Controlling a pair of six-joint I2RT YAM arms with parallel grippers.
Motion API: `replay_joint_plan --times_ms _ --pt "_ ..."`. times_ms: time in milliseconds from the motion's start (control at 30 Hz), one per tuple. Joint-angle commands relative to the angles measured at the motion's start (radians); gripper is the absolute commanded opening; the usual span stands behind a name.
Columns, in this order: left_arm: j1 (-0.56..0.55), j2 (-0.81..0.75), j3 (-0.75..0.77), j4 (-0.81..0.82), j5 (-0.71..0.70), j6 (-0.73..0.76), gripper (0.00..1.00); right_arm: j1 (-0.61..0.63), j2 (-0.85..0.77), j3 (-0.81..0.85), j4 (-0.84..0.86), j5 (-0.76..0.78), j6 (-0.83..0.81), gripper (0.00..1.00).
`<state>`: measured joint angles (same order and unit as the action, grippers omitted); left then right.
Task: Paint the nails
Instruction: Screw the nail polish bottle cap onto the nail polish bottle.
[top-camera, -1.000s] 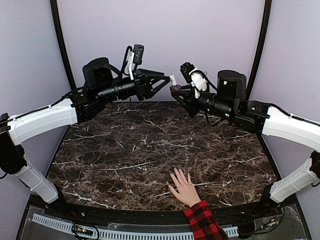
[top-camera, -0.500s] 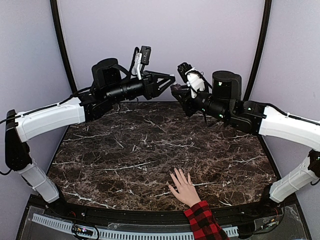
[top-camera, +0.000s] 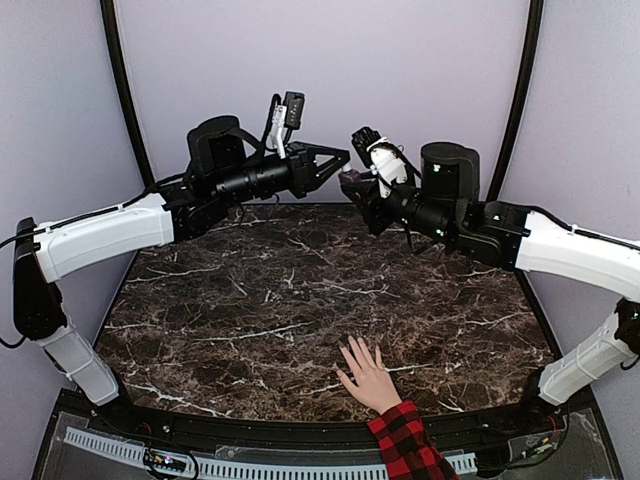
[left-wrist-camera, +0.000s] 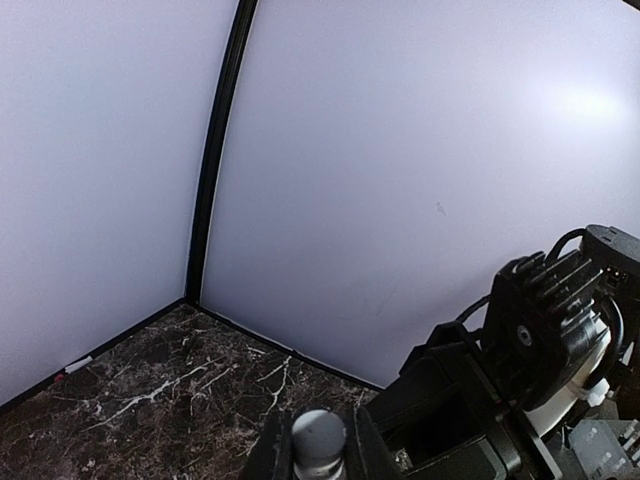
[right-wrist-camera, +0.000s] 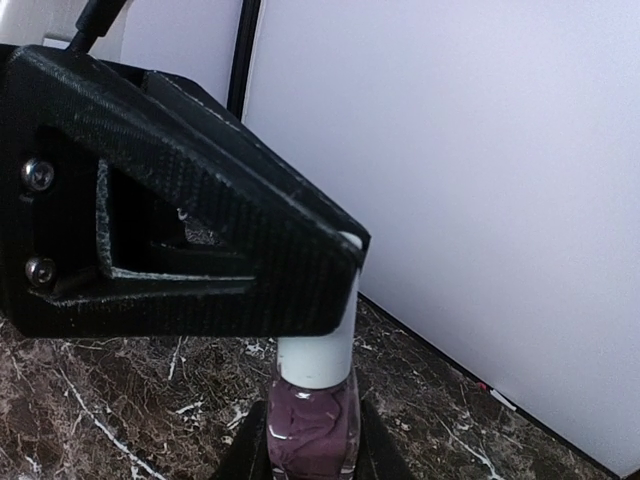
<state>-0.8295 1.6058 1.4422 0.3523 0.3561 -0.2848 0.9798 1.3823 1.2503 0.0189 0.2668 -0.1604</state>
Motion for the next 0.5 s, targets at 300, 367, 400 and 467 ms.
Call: replay_joint_plan --times_ms 300,367,400,467 --pt "-0.006 -0.001 0.023 0.010 0.178 0.021 0.00 -0.012 -0.062 0.026 0.061 -0.165 -0.020 0.00" --pt "-0.007 -0.003 0.020 0.008 0.231 0.030 0.00 -0.024 -0.070 0.027 0.060 -0.209 -0.015 0.00" --pt "-0.007 -0.003 0.019 0.006 0.246 0.035 0.00 -0.031 -0.076 0.026 0.061 -0.237 -0.016 0.00" --pt "-0.007 -0.003 0.018 0.004 0.295 0.041 0.00 -0.044 -0.084 0.025 0.060 -0.296 -0.017 0.00"
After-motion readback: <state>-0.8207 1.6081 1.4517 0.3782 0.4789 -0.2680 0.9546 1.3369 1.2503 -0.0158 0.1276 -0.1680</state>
